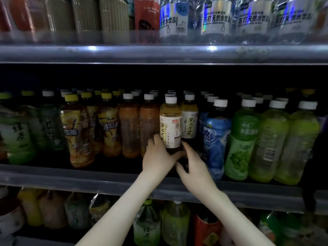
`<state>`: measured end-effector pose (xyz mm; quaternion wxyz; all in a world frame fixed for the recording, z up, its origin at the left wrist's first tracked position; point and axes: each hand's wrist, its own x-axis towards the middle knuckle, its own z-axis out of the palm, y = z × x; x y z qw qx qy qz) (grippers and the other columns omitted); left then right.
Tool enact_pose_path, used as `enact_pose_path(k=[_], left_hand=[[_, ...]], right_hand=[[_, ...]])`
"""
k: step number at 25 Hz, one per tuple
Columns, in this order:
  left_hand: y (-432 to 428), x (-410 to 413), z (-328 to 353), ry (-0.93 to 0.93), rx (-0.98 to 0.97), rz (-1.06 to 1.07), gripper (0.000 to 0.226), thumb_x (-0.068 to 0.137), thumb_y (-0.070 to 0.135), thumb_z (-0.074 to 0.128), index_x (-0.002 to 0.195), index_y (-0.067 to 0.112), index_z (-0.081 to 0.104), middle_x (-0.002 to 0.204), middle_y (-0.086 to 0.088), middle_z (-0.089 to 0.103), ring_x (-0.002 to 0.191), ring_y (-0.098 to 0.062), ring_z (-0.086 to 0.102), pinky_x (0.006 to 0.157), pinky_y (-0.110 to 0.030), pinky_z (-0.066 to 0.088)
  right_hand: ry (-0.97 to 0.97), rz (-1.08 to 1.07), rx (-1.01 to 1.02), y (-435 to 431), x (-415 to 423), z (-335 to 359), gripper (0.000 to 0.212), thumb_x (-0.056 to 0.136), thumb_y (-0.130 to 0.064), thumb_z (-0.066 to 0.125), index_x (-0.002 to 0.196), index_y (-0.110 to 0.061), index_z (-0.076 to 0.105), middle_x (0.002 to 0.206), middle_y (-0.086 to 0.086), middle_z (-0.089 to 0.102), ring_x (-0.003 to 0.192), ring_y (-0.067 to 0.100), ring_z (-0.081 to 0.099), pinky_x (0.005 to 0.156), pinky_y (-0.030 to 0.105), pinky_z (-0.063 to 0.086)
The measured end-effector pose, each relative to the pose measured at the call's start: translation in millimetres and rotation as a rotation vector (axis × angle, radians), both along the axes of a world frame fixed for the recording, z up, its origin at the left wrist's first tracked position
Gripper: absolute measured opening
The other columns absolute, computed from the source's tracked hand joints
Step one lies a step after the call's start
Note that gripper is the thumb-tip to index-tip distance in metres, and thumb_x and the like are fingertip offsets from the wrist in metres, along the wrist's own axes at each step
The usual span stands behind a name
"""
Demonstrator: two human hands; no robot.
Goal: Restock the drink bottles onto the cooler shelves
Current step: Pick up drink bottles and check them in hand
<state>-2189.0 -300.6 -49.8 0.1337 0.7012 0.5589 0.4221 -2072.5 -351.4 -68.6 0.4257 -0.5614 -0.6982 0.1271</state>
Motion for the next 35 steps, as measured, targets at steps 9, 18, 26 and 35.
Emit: enact_pose_path(k=[9, 18, 26, 35], left_hand=[[-5, -5, 9, -0.193, -0.113, -0.057, 0.064, 0.076, 0.036, 0.075, 0.122, 0.015, 0.035, 0.122, -0.002, 0.05, 0.104, -0.016, 0.054, 0.075, -0.022, 0.044], [-7, 8, 5, -0.046, 0.024, 0.086, 0.073, 0.082, 0.041, 0.068, 0.135, 0.009, 0.031, 0.133, -0.012, 0.041, 0.121, -0.028, 0.048, 0.091, -0.034, 0.047], [-103, -81, -104, -0.158, 0.265, 0.096, 0.05, 0.093, 0.022, 0.056, 0.14, 0.019, 0.038, 0.133, 0.011, 0.045, 0.126, -0.002, 0.043, 0.104, -0.014, 0.033], [-176, -326, -346, -0.066, -0.566, 0.483, 0.068, 0.094, 0.022, 0.051, 0.151, 0.016, 0.016, 0.151, -0.007, 0.029, 0.136, -0.023, 0.032, 0.104, -0.028, 0.03]], right_hand=[[0.035, 0.099, -0.181, 9, -3, 23, 0.077, 0.094, -0.006, 0.044, 0.153, -0.031, 0.001, 0.153, 0.002, 0.032, 0.127, 0.016, 0.044, 0.101, 0.022, 0.037], [-0.141, 0.0, 0.079, -1, -1, 0, 0.066, 0.095, -0.012, 0.048, 0.152, -0.019, 0.016, 0.152, 0.003, 0.032, 0.138, 0.016, 0.031, 0.108, 0.021, 0.025], [-0.041, 0.316, 0.372, -36, -72, -98, 0.045, 0.095, -0.014, 0.046, 0.14, -0.008, 0.041, 0.138, 0.005, 0.049, 0.132, 0.01, 0.04, 0.11, 0.023, 0.034], [-0.301, 0.661, -0.458, -35, -300, -304, 0.045, 0.098, -0.012, 0.045, 0.143, -0.017, 0.04, 0.143, 0.0, 0.046, 0.133, 0.015, 0.042, 0.11, 0.025, 0.032]])
